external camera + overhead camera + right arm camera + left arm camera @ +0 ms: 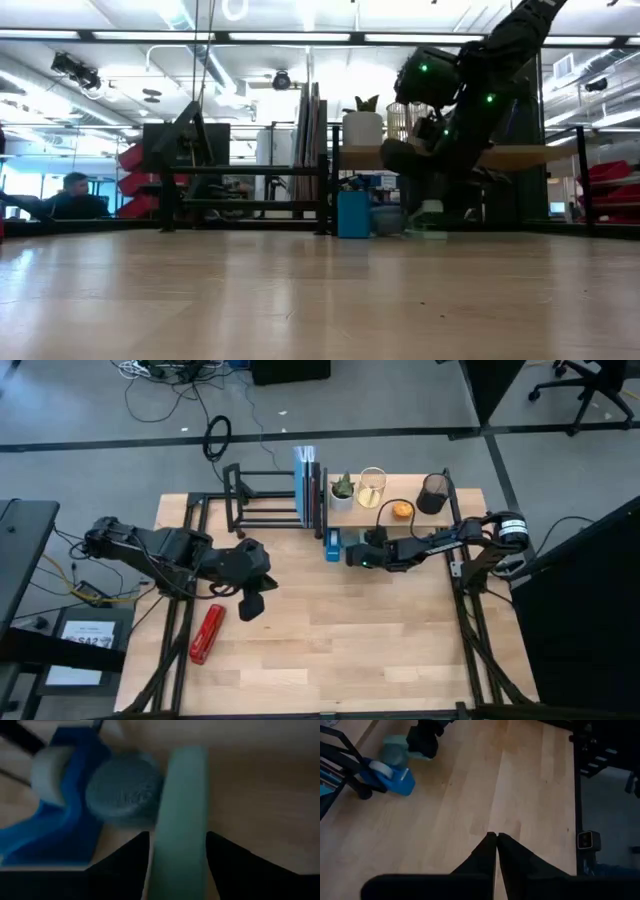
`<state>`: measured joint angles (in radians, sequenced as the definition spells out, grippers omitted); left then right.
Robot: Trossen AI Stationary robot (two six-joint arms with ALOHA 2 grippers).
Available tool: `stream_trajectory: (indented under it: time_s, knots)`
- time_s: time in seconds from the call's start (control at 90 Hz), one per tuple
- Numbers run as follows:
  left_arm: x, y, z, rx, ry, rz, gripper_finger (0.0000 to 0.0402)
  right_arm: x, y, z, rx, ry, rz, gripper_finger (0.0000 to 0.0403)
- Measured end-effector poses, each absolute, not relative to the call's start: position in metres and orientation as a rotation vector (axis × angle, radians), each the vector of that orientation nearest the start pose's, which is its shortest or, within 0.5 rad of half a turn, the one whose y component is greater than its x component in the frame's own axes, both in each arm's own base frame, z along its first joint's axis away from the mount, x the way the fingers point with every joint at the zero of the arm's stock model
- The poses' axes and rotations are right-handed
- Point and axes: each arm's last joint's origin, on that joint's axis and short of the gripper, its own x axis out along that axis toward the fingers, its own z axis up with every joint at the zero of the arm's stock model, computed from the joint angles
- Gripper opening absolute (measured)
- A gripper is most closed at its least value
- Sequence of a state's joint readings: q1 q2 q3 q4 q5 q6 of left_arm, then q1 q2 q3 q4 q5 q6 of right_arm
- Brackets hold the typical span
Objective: Stock shelves
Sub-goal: Put the green stapler under the shelf, then put the red stapler under the shelf
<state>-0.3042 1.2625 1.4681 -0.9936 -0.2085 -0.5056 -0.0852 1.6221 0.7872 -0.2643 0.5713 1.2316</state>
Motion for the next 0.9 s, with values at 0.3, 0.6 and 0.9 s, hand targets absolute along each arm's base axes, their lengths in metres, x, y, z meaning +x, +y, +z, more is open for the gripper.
stream_trajectory:
  time_s: [0.3,0.6,0.9]
  knots:
    - [0.226,-0.065,0.396,-0.277,0.759,0.109,0.0,0.277,-0.024,0.157,0.771,0.559,-1.097,0.0164]
    - [0.226,-0.064,0.396,-0.279,0.758,0.114,0.0,0.266,-0.013,0.182,0.729,0.522,-1.041,0.0164]
    - [0.225,-0.065,0.394,-0.428,0.792,0.13,0.0,0.263,0.027,0.272,0.598,0.424,-0.654,0.0157]
